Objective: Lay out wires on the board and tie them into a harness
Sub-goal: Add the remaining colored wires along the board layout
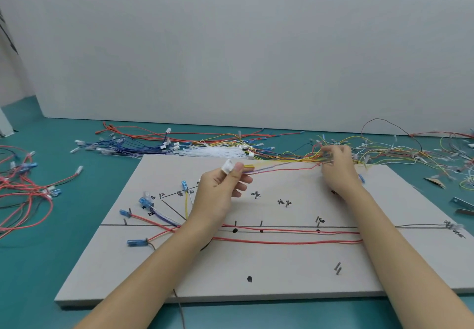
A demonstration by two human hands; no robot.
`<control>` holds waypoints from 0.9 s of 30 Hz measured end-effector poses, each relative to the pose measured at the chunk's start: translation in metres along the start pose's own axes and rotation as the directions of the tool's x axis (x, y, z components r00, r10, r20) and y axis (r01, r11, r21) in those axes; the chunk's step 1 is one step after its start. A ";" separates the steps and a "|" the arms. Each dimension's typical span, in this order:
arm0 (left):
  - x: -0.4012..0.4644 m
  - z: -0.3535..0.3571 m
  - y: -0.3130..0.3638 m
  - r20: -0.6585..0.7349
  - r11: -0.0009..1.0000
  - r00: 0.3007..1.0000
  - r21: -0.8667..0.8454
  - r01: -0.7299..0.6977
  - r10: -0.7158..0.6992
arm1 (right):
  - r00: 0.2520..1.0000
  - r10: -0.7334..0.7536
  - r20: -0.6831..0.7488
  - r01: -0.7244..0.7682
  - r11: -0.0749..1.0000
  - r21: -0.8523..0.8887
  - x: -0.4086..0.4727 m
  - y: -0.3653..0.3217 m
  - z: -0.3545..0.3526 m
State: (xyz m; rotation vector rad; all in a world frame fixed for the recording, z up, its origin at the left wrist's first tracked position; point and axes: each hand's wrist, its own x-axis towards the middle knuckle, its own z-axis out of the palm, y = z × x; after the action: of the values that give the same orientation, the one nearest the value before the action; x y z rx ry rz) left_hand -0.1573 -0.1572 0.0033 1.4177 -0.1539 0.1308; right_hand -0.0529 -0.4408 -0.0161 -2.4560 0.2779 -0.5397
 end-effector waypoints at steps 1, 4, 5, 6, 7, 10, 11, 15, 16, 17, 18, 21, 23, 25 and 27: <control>0.001 -0.002 0.002 -0.030 0.999 1.000 -0.032 -0.001 0.000 | 0.999 0.043 -0.015 -0.043 0.999 0.006 0.001 0.004 -0.001; 0.006 -0.012 0.008 -0.089 0.995 0.996 -0.099 0.023 -0.032 | 0.992 0.125 0.010 -0.124 0.992 -0.020 0.007 0.012 -0.007; 0.007 -0.015 0.009 -0.100 0.993 0.994 -0.113 0.033 -0.044 | 0.990 0.138 0.024 -0.138 0.990 -0.015 0.009 0.011 -0.008; 0.007 -0.017 0.009 -0.111 0.991 0.992 -0.127 0.038 -0.052 | 0.988 0.155 0.024 -0.155 0.988 -0.006 0.009 0.010 -0.009; 0.007 -0.018 0.009 -0.123 0.989 0.991 -0.143 0.036 -0.054 | 0.986 0.168 0.015 -0.168 0.986 0.004 0.010 0.009 -0.008; 0.007 -0.016 0.009 -0.146 0.983 0.986 -0.177 0.050 -0.076 | 0.981 0.191 -0.015 -0.190 0.980 0.060 0.013 0.009 -0.008; 0.007 -0.016 0.008 -0.152 0.982 0.984 -0.175 0.067 -0.094 | 0.978 0.205 -0.032 -0.199 0.970 0.141 0.014 0.008 -0.008; 0.008 -0.016 0.005 -0.159 0.984 0.977 -0.133 0.122 -0.142 | 0.927 0.366 -0.089 -0.260 0.793 0.551 0.011 0.001 -0.011; 0.009 -0.016 0.005 -0.151 0.983 0.978 -0.137 0.125 -0.146 | 0.925 0.371 -0.078 -0.263 0.777 0.572 0.011 0.002 -0.012; 0.009 -0.016 0.005 -0.140 0.981 0.979 -0.145 0.128 -0.148 | 0.926 0.370 -0.074 -0.259 0.765 0.590 0.010 0.003 -0.013; 0.009 -0.016 0.006 -0.126 0.980 0.981 -0.150 0.129 -0.148 | 0.927 0.366 -0.081 -0.247 0.759 0.602 0.009 0.002 -0.014; 0.008 -0.015 0.005 -0.082 0.982 0.987 -0.139 0.129 -0.141 | 0.934 0.316 -0.170 -0.172 0.811 0.560 0.007 -0.003 -0.020; 0.008 -0.014 0.004 -0.058 0.982 0.989 -0.135 0.131 -0.140 | 0.936 0.246 -0.250 -0.105 0.876 0.472 0.004 -0.010 -0.025; 0.007 -0.014 0.004 -0.037 0.982 0.989 -0.125 0.139 -0.145 | 0.934 0.141 -0.328 -0.023 0.941 0.338 -0.004 -0.027 -0.030; 0.008 -0.013 0.003 -0.015 0.984 0.989 -0.098 0.148 -0.150 | 0.934 0.004 -0.358 0.071 0.978 0.195 -0.020 -0.051 -0.032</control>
State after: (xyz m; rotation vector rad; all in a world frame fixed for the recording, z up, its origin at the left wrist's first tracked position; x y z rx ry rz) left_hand -0.1501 -0.1440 0.0058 1.3255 -0.0353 0.0154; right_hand -0.0808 -0.4104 0.0316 -2.1562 0.3086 -0.9828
